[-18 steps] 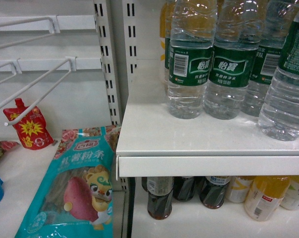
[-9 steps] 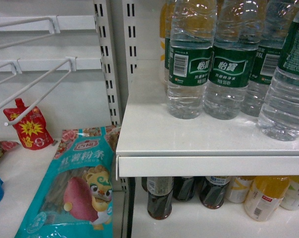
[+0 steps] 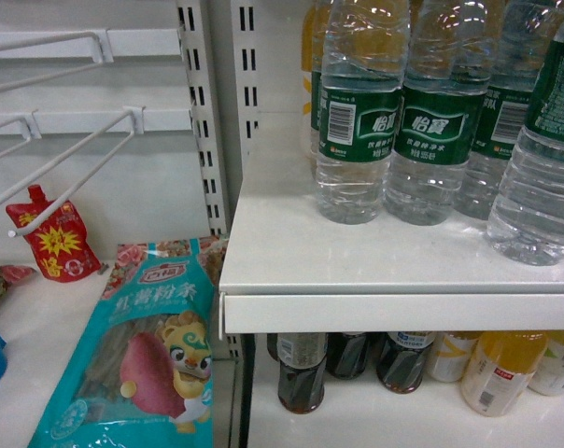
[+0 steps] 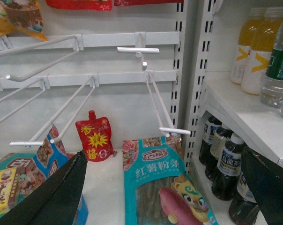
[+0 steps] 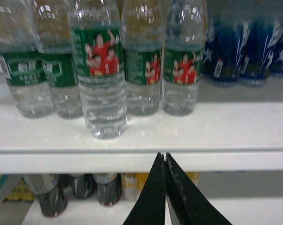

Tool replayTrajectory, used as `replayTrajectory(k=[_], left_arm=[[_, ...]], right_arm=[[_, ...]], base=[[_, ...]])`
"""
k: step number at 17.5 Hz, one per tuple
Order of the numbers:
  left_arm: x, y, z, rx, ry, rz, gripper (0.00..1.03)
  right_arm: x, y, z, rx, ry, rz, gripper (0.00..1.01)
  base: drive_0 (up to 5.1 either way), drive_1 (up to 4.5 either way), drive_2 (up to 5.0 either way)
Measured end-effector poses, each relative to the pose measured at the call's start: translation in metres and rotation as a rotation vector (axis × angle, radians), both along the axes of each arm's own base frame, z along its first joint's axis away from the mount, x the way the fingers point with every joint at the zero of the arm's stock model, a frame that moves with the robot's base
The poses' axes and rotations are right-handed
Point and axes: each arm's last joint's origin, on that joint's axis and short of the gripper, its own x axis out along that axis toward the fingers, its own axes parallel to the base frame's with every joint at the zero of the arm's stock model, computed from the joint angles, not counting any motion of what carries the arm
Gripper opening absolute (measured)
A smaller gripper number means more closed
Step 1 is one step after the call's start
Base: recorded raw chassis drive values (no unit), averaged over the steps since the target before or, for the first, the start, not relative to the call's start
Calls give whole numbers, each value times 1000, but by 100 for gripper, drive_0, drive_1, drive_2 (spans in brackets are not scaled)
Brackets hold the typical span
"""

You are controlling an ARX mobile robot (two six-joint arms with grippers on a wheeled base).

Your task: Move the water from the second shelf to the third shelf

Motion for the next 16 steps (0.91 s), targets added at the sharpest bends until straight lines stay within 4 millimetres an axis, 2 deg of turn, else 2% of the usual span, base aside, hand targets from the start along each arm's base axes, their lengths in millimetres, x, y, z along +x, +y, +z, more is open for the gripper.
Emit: replayTrajectory(k=[1, 5, 12, 13, 14, 16], left_arm=[[0, 0, 0, 0, 0, 0, 98], [0, 0, 0, 0, 0, 0, 98], [0, 0, 0, 0, 0, 0, 98], [0, 0, 0, 0, 0, 0, 98], [0, 0, 0, 0, 0, 0, 98], [0, 0, 0, 0, 0, 0, 98]], right_arm=[[-6, 0, 3, 0, -45, 0, 2], [-6, 0, 2, 0, -37, 0, 3], [-6, 0, 2, 0, -38, 0, 91], [-6, 0, 2, 1, -38, 0, 100], [-6, 0, 2, 0, -38, 0, 97], [-6, 0, 2, 0, -38, 0, 98]], base=[[0, 0, 0], [0, 0, 0], [0, 0, 0], [0, 0, 0], [0, 0, 0], [0, 0, 0]])
